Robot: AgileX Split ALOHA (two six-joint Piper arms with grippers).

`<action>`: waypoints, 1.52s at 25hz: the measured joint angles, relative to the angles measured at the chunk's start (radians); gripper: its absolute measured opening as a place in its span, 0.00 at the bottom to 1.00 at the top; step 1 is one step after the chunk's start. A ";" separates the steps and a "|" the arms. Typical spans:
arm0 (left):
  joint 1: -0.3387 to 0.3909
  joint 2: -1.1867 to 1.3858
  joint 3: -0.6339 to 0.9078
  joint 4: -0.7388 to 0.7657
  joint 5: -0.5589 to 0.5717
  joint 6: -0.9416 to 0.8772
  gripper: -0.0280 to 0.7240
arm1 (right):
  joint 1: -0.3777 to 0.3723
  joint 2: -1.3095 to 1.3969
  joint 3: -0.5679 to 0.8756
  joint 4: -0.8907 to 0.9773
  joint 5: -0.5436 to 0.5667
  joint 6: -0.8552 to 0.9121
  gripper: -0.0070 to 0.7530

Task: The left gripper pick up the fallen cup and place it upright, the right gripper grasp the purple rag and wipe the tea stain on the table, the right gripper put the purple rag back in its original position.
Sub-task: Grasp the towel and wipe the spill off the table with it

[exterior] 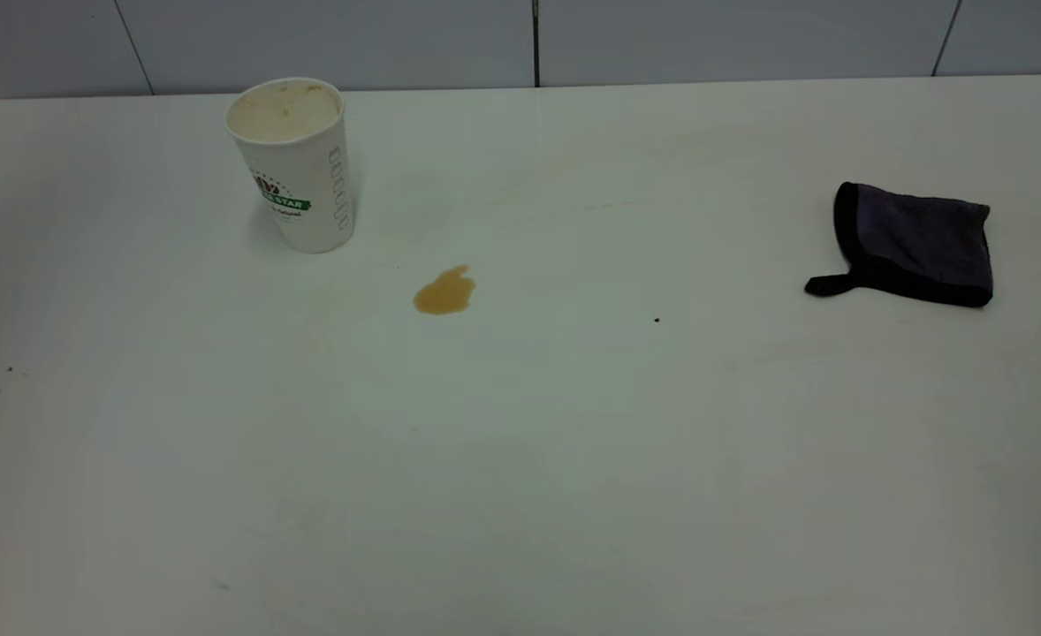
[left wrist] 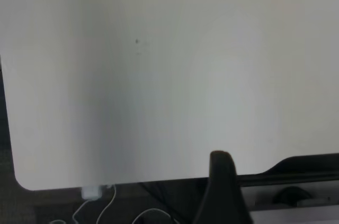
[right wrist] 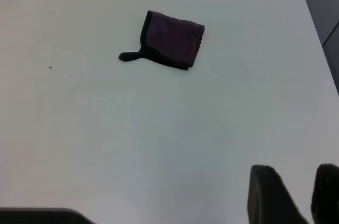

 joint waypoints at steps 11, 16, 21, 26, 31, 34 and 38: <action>0.000 -0.375 0.453 -0.014 0.000 -0.006 0.82 | 0.000 0.000 0.000 0.000 0.000 0.000 0.32; 0.000 -0.621 0.627 -0.012 -0.005 -0.006 0.82 | 0.000 0.000 0.000 0.000 0.000 0.000 0.32; 0.000 -0.832 0.720 0.007 -0.012 -0.007 0.82 | 0.000 0.000 0.000 0.000 0.000 0.000 0.32; 0.000 -0.963 0.755 0.018 -0.027 -0.022 0.82 | 0.000 0.000 0.000 0.000 0.000 0.000 0.32; 0.000 -1.051 0.781 0.022 -0.037 -0.022 0.82 | 0.000 0.000 0.000 0.000 0.000 0.000 0.32; 0.000 -1.097 0.781 0.024 -0.037 -0.022 0.82 | 0.000 0.000 0.000 0.000 0.000 0.000 0.32; 0.000 -1.147 0.781 0.024 -0.037 -0.027 0.82 | 0.000 0.000 0.000 0.000 0.000 0.000 0.32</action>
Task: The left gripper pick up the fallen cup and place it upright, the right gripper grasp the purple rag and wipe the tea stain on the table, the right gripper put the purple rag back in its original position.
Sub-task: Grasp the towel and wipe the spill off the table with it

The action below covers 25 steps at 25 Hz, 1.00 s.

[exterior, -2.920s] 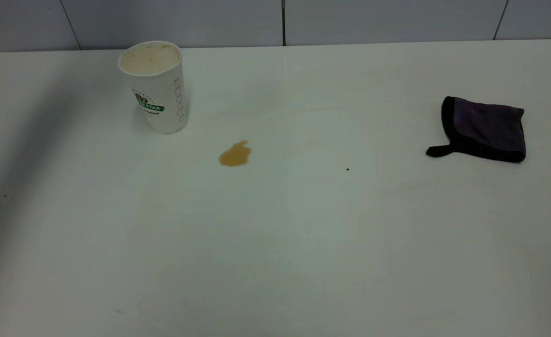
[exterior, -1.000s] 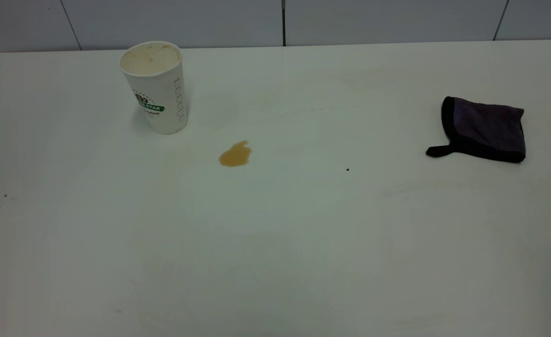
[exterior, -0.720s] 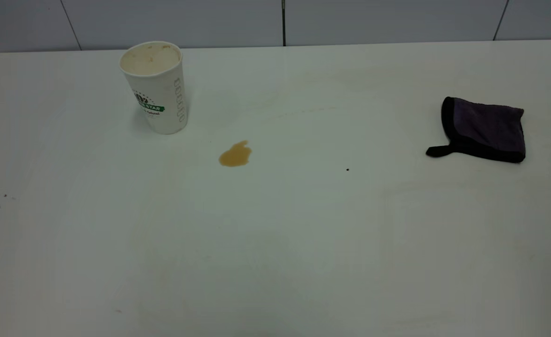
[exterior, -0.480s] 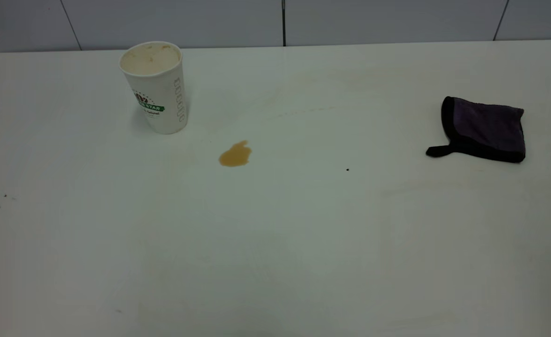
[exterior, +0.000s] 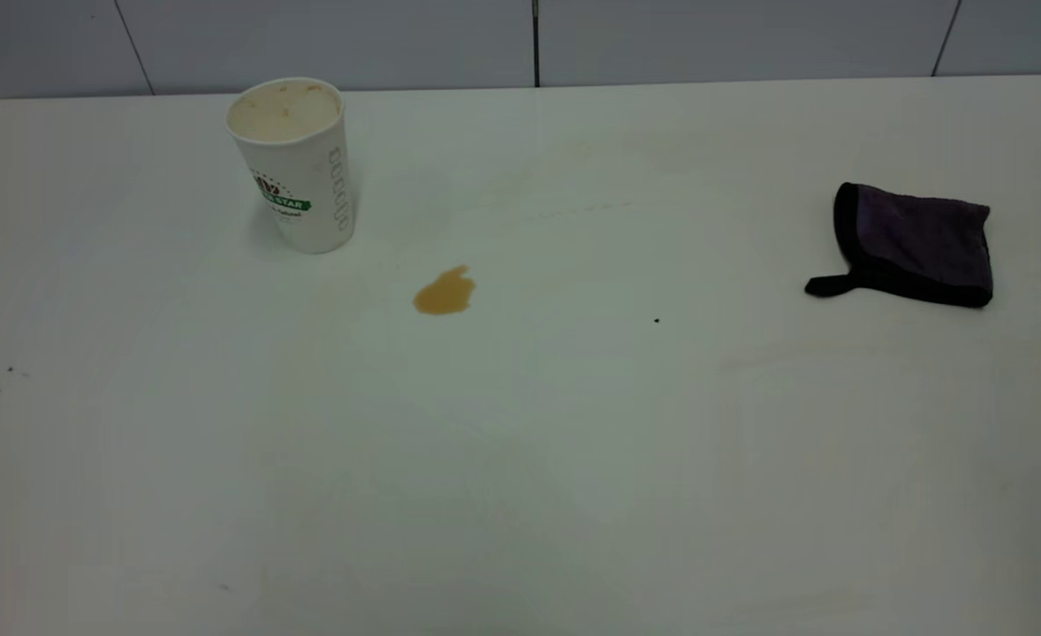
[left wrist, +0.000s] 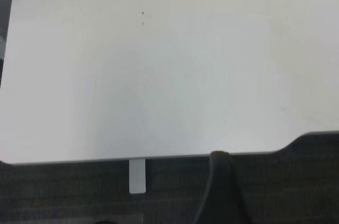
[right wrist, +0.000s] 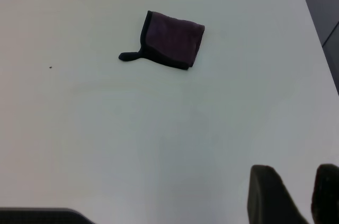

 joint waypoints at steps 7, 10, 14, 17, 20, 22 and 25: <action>0.000 -0.073 0.000 0.000 0.002 -0.003 0.82 | 0.000 0.000 0.000 0.000 0.000 0.000 0.32; 0.000 -0.100 0.000 0.000 0.004 -0.003 0.82 | 0.000 0.000 0.000 0.000 0.000 0.000 0.32; 0.000 -0.111 0.000 0.000 0.006 -0.003 0.82 | 0.000 0.000 0.000 0.000 0.000 0.000 0.32; 0.000 -0.111 0.000 0.000 0.006 -0.004 0.82 | 0.000 0.000 0.000 0.000 0.000 0.000 0.32; 0.000 -0.111 0.000 0.000 0.006 -0.004 0.82 | 0.000 0.000 0.000 0.000 0.000 0.000 0.32; 0.000 -0.111 0.000 0.000 0.006 -0.004 0.82 | 0.000 0.000 0.000 0.000 0.000 0.000 0.32; 0.000 -0.111 0.000 0.000 0.006 -0.004 0.82 | 0.000 0.000 0.000 0.000 0.000 0.000 0.32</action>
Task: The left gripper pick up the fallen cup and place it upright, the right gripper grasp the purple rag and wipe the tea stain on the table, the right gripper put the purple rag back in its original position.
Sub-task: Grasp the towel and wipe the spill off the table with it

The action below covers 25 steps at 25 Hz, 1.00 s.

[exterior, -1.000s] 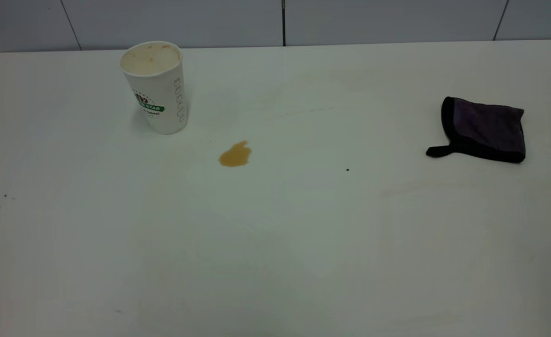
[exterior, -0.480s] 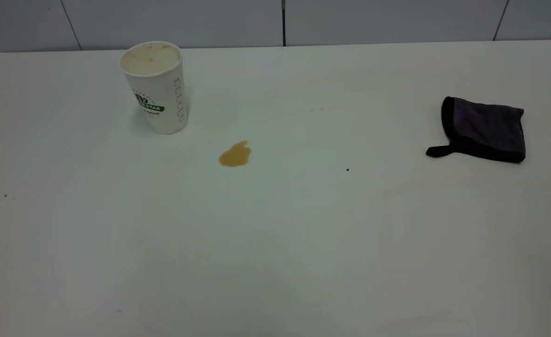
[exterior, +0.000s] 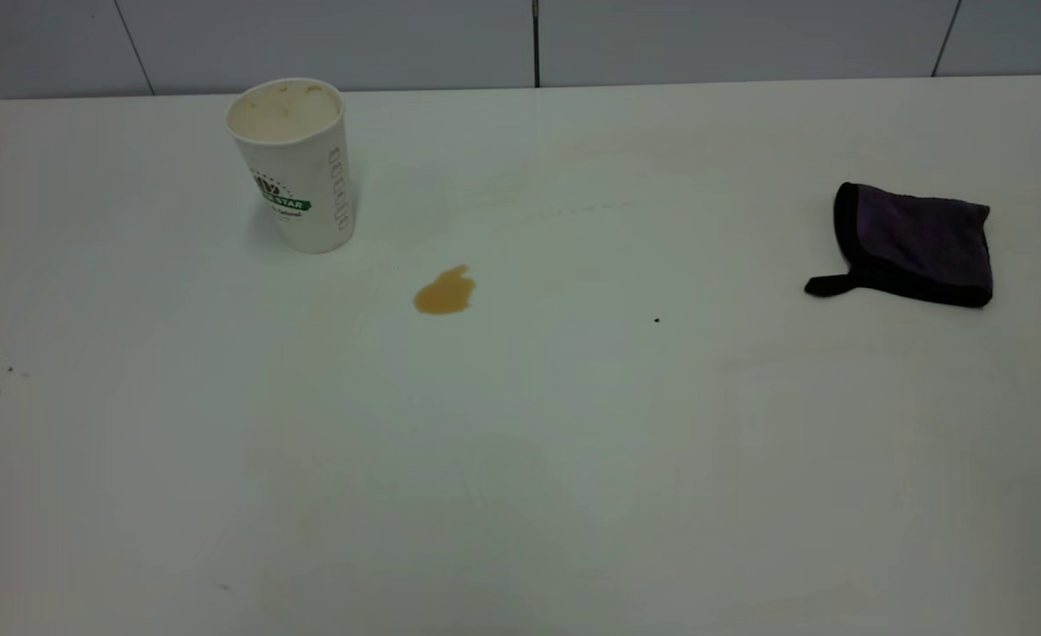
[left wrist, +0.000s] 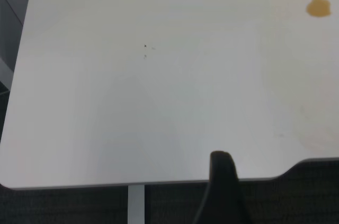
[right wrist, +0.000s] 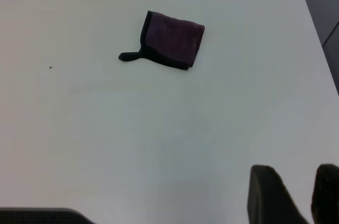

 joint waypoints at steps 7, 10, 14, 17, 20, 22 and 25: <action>0.000 0.000 0.000 0.000 0.000 0.000 0.82 | 0.000 0.000 0.000 0.000 0.000 0.000 0.32; 0.000 0.000 0.000 0.000 0.000 0.000 0.82 | 0.000 0.000 0.000 0.000 0.000 0.000 0.32; 0.000 0.000 0.000 0.000 0.000 0.000 0.82 | 0.000 0.000 0.000 0.000 0.000 0.000 0.32; 0.000 0.000 0.000 0.000 0.000 0.000 0.82 | 0.000 0.000 0.000 0.000 0.000 0.000 0.32; 0.000 0.000 0.000 0.000 0.000 0.000 0.82 | 0.000 0.000 0.000 0.000 0.000 0.003 0.32; 0.000 0.000 0.000 0.000 0.000 0.000 0.82 | 0.000 0.000 0.000 0.000 0.000 0.004 0.32; 0.000 0.000 0.000 0.000 0.000 0.000 0.82 | 0.000 0.016 -0.010 -0.022 -0.008 0.010 0.36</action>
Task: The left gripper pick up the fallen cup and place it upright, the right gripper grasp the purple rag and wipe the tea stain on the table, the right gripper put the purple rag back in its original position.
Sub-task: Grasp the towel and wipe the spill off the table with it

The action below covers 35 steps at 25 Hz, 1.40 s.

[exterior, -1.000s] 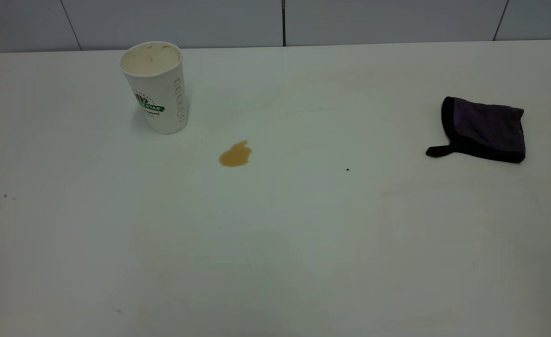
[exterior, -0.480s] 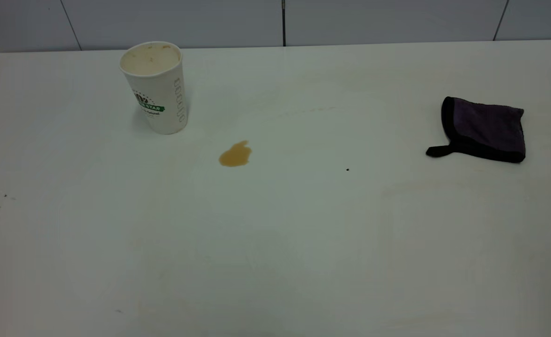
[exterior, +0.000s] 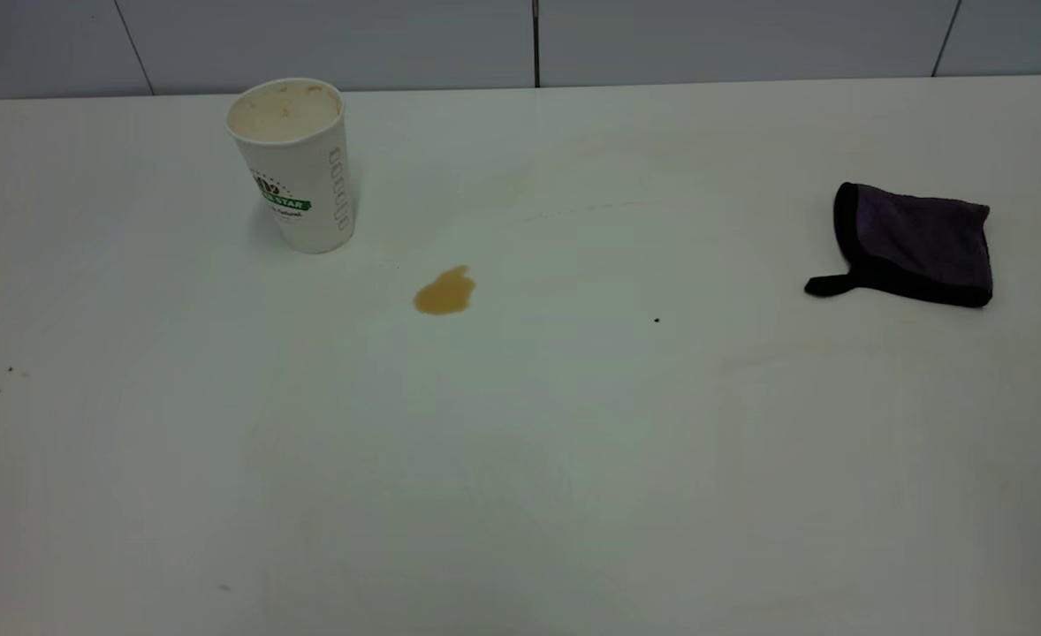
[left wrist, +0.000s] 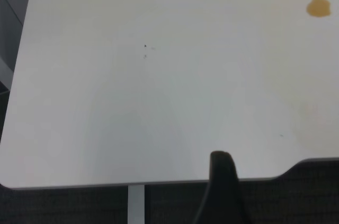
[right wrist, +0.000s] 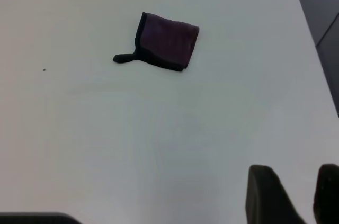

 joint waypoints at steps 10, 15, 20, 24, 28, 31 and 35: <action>0.000 0.000 0.000 0.000 0.000 0.000 0.82 | 0.000 0.591 -0.269 -0.041 -0.130 0.001 0.95; 0.000 0.000 0.000 0.000 0.001 0.000 0.82 | 0.000 0.893 -0.332 0.009 -0.267 -0.042 0.97; 0.000 0.000 0.000 0.000 0.001 0.000 0.82 | 0.000 1.185 -0.358 0.042 -0.406 -0.087 0.97; 0.000 0.000 0.000 0.000 0.001 0.000 0.82 | 0.005 1.394 -0.420 0.055 -0.441 -0.110 0.97; 0.000 0.000 0.000 0.000 0.001 0.000 0.82 | 0.053 1.592 -0.523 0.056 -0.464 -0.123 0.97; 0.000 0.000 0.000 0.000 0.001 0.000 0.82 | 0.097 1.736 -0.611 0.056 -0.464 -0.122 0.97; 0.000 0.000 0.000 0.000 0.001 0.000 0.82 | 0.144 1.923 -0.744 0.058 -0.465 -0.119 0.97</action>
